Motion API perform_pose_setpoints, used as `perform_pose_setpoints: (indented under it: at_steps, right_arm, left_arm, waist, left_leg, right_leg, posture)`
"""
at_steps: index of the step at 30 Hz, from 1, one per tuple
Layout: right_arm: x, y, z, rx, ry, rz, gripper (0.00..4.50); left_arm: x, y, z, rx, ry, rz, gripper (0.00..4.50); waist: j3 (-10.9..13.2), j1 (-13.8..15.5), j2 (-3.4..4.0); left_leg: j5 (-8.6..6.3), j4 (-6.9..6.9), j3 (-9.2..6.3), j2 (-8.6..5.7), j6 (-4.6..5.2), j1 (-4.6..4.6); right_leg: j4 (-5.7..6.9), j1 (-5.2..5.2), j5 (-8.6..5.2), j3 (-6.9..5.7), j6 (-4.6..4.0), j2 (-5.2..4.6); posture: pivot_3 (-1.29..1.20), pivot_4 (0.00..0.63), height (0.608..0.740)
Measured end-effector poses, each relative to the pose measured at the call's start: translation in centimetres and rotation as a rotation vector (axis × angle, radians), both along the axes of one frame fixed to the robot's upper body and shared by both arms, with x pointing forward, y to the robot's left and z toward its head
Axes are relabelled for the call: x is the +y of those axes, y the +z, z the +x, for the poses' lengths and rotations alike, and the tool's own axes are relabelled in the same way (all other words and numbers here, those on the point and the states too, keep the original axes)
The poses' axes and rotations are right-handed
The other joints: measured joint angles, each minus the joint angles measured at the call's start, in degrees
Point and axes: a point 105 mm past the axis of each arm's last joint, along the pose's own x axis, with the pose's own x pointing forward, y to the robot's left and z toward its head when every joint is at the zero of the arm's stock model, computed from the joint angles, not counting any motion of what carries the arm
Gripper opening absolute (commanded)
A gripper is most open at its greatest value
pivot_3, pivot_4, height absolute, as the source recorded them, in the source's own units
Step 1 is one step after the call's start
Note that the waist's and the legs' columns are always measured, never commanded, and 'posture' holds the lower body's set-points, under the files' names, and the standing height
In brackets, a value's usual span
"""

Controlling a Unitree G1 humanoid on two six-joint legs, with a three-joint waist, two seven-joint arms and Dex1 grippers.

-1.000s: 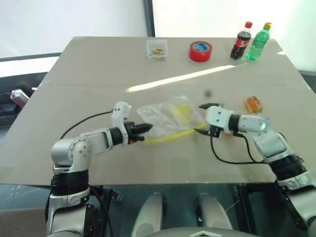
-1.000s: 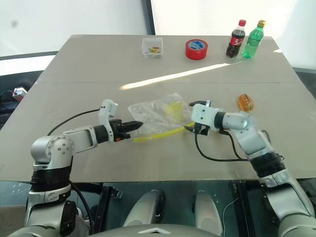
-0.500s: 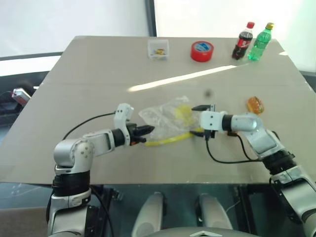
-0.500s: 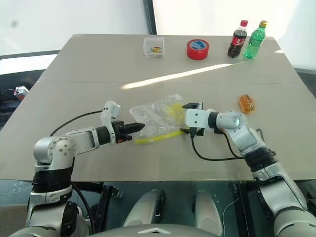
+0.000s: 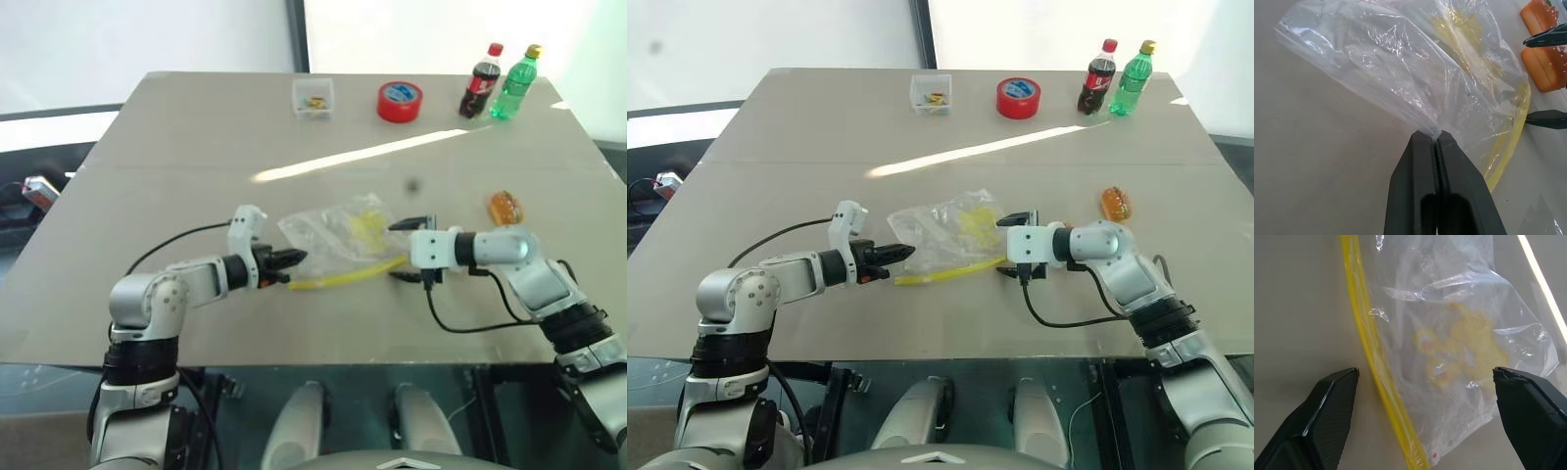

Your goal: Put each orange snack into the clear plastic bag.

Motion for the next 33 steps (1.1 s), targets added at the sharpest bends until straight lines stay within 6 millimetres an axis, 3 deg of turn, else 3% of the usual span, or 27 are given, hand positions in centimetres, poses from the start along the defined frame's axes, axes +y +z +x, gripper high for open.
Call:
perform_pose_setpoints:
  at_steps: [1,2,6,9,20,24,27,32,33]
  right_arm:
    - [0.2,0.0,0.1,0.003,-0.006,0.011,3.72]
    - [0.3,0.0,0.1,0.003,-0.008,0.017,3.10]
    - [0.3,0.0,0.1,0.004,-0.012,0.021,1.58]
    - [0.3,0.0,0.2,0.001,-0.016,0.024,0.10]
    - [0.1,-0.5,0.2,0.021,-0.040,0.028,0.10]
    - [0.4,-0.4,0.4,0.021,-0.063,0.054,0.00]
    - [0.6,-0.1,1.1,-0.007,-0.101,0.080,0.00]
    - [0.1,0.6,3.1,-0.089,-0.184,0.051,0.00]
    - [-0.3,0.9,3.7,-0.114,-0.209,0.039,0.00]
  left_arm:
    - [0.0,0.0,0.0,0.000,-0.002,0.003,0.00]
    - [-0.1,-0.1,0.0,0.002,-0.005,0.004,0.00]
    - [-0.2,-0.1,-0.1,0.004,-0.010,0.007,0.00]
    - [-0.2,-0.1,-0.1,0.003,-0.016,0.006,0.00]
    - [-0.5,-0.1,0.0,-0.024,-0.039,0.022,0.00]
    - [-0.6,0.3,0.4,-0.113,-0.055,0.072,1.20]
    - [-0.3,0.8,1.3,-0.203,-0.013,0.112,2.59]
    - [0.7,2.0,2.0,-0.424,0.012,0.289,2.59]
    - [0.4,3.1,2.0,-0.508,0.008,0.315,2.59]
  waist:
    - [0.0,0.0,0.00]
    - [0.0,0.0,0.00]
    - [0.0,0.0,0.00]
    - [0.0,0.0,0.00]
    - [0.0,0.0,0.00]
    - [0.0,0.0,0.00]
    - [0.0,0.0,0.00]
    - [0.0,0.0,0.00]
    - [0.0,0.2,0.00]
  left_leg:
    - [0.00,0.00,0.00,0.00,0.00,0.00]
    - [0.00,0.00,0.00,0.00,0.00,0.00]
    - [0.00,0.00,0.00,0.00,0.00,-0.01]
    - [0.00,0.00,0.00,0.00,0.00,-0.01]
    - [0.00,0.00,0.00,0.00,0.00,-0.01]
    - [0.00,-0.01,0.02,0.00,0.00,-0.01]
    - [0.00,-0.02,0.02,0.00,0.00,0.00]
    - [0.01,-0.06,0.11,0.00,-0.02,-0.02]
    - [0.01,-0.08,0.09,0.00,-0.02,-0.03]
  right_leg:
    - [0.00,0.00,0.00,0.00,0.00,0.00]
    - [0.00,0.00,0.00,0.00,0.00,0.00]
    - [0.00,0.00,0.00,0.00,0.00,0.00]
    - [0.00,0.00,0.00,0.00,0.00,0.00]
    - [0.00,0.00,0.00,0.00,0.00,0.00]
    - [0.00,-0.01,0.00,0.01,-0.01,0.00]
    - [-0.01,-0.01,0.00,0.02,-0.01,0.00]
    - [-0.03,-0.06,0.00,0.09,-0.02,-0.01]
    - [-0.06,-0.06,0.00,0.07,-0.02,-0.02]
  posture:
    - [0.00,0.150,0.740]
    - [0.00,0.150,0.740]
    - [0.00,0.150,0.740]
    - [0.00,0.150,0.740]
    - [0.00,0.150,0.740]
    - [0.00,0.150,0.740]
    - [0.00,0.150,0.740]
    - [0.00,0.150,0.740]
    - [0.00,0.150,0.740]
